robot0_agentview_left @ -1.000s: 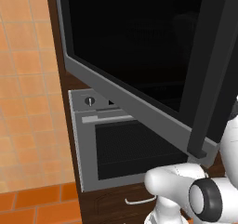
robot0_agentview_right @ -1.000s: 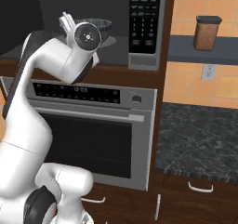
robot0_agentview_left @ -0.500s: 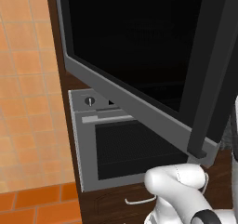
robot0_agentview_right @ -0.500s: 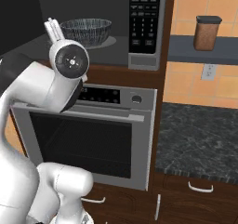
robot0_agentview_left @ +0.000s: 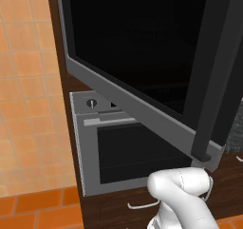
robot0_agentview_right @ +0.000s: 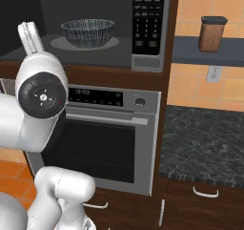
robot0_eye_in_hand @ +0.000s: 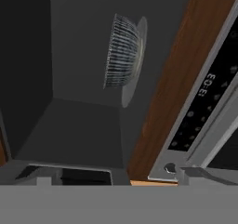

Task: Open the microwave, place the bowl with waffle inside the microwave, then close the microwave door and turn it on.

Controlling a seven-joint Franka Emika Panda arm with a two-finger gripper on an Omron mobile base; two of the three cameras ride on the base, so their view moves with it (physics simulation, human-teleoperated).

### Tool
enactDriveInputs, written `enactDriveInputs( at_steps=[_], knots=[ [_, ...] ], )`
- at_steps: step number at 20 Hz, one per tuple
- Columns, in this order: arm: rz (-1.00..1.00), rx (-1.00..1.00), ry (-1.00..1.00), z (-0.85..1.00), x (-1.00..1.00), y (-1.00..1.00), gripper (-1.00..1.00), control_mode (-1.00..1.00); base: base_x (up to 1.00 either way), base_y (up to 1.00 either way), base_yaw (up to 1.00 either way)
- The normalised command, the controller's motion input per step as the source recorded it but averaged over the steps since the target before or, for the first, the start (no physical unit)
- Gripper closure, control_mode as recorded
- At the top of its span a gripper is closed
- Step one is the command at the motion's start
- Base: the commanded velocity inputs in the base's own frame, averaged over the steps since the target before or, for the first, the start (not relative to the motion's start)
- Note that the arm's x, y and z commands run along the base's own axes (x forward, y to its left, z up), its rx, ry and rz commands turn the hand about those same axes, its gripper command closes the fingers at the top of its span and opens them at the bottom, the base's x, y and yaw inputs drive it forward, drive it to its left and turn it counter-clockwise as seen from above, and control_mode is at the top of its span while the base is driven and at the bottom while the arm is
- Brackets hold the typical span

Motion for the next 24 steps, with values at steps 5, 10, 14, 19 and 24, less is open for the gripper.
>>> enactDriveInputs(
  at_steps=[5,10,14,19,24],
  knots=[
    [0.01,0.09,0.03,0.24,-1.0,0.01,-1.0,-1.0,0.0,0.0,0.0],
    [0.0,0.12,0.01,0.07,-1.0,0.06,-1.0,-1.0,0.0,0.0,0.0],
    [0.0,0.1,-0.07,-0.14,-1.0,0.44,-1.0,-1.0,0.0,0.0,0.0],
    [0.0,0.09,-0.07,-0.13,-0.92,0.65,-1.0,-1.0,0.0,0.0,0.0],
    [-0.09,0.0,-0.02,-0.12,-0.07,0.99,-1.0,-1.0,0.0,0.0,0.0]
  ],
)
